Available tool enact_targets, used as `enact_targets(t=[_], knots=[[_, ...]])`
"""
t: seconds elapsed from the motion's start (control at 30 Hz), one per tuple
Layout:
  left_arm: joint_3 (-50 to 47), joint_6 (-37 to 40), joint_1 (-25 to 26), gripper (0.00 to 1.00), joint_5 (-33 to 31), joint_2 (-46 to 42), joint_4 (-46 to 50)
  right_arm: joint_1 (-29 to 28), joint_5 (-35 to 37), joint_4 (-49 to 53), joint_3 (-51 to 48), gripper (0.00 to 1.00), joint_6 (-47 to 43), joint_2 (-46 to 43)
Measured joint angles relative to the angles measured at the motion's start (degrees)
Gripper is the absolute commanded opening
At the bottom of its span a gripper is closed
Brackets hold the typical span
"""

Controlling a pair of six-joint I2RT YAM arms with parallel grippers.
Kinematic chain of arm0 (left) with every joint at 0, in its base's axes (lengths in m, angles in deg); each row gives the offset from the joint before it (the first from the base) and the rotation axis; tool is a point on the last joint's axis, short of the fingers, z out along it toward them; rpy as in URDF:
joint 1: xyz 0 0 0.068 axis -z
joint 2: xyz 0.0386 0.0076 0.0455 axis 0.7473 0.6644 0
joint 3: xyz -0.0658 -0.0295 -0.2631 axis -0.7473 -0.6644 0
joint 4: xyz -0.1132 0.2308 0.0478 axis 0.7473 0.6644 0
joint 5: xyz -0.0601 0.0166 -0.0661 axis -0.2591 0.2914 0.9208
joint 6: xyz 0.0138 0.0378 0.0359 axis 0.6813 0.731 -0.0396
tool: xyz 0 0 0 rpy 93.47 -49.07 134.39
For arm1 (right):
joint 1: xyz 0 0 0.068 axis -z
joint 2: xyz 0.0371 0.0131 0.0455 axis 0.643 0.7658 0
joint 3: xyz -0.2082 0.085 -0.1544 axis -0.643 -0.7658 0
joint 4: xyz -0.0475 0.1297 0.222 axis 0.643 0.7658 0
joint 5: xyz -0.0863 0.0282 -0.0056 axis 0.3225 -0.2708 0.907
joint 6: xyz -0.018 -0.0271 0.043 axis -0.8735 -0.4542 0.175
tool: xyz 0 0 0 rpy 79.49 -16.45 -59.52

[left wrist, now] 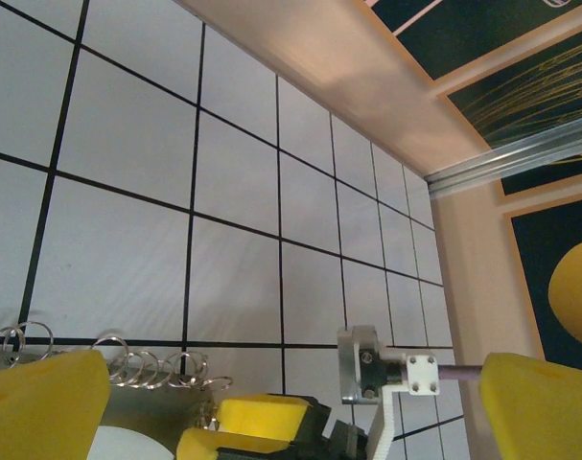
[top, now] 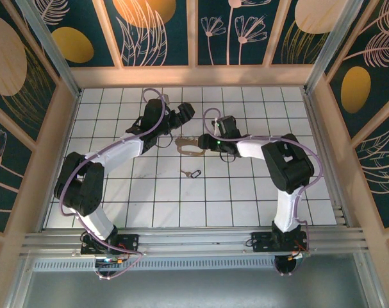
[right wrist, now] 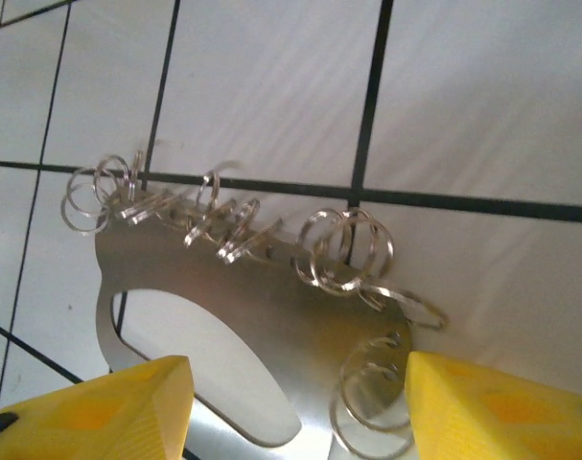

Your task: Put the keys on the keyring

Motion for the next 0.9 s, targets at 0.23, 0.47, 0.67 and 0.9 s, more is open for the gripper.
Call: enact_targets(t=[0.23,0.47,0.67,0.9], knots=[[-0.1,0.6,0.0,0.99,0.0,-0.1,0.2,0.0,2.5,1.1,-0.6,0.53,-3.0,-3.7],[-0.8,1.5,0.0,0.98,-1.0,-1.3,0.6,-0.9,5.2,2.8,-1.9,0.48,-6.5,-3.8],[-0.8,2.3,0.0,0.99,-1.5,-2.1,0.9,-3.3,9.6,3.9,-1.8,0.41,-9.7,-3.7],[-0.8,2.3,0.0,0.99,-1.6,-2.1,1.6,-3.7,12.2,4.8,-1.0,0.33,-12.2,-2.0]])
